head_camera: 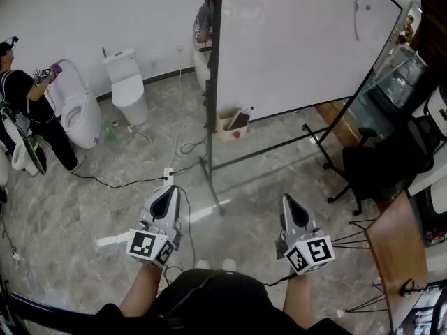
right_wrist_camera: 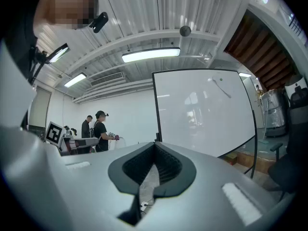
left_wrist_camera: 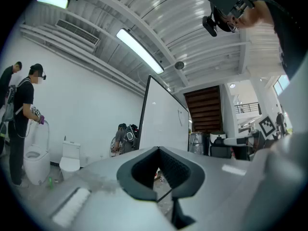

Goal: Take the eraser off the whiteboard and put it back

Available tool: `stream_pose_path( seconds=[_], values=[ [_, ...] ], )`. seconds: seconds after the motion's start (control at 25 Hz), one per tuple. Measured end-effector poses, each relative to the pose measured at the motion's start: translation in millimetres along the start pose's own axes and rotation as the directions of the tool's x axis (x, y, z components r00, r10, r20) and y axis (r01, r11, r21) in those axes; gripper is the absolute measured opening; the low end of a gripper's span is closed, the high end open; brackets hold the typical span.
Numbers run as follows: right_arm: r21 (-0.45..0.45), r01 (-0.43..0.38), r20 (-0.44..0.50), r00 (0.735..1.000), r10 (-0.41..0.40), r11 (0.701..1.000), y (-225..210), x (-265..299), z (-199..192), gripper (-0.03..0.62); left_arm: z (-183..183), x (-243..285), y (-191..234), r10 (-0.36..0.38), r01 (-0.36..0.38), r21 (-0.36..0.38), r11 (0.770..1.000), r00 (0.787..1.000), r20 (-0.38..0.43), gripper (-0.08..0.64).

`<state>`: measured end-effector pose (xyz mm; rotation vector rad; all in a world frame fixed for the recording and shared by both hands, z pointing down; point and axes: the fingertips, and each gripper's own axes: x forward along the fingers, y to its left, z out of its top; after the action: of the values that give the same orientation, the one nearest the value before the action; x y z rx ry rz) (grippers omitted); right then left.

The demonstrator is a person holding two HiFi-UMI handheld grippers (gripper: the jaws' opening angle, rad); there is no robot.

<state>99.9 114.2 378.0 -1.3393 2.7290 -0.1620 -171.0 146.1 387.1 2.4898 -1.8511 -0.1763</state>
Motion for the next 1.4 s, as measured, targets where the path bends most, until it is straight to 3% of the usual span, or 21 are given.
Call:
stream_pose_path(
  seconds=[1.4],
  values=[
    [0.047, -0.096, -0.003, 0.995, 0.097, 0.994, -35, 1, -9, 0.009, -14, 38, -42, -0.011, 0.011, 0.015, 1.0, 1.0, -0.014, 0.003]
  ],
)
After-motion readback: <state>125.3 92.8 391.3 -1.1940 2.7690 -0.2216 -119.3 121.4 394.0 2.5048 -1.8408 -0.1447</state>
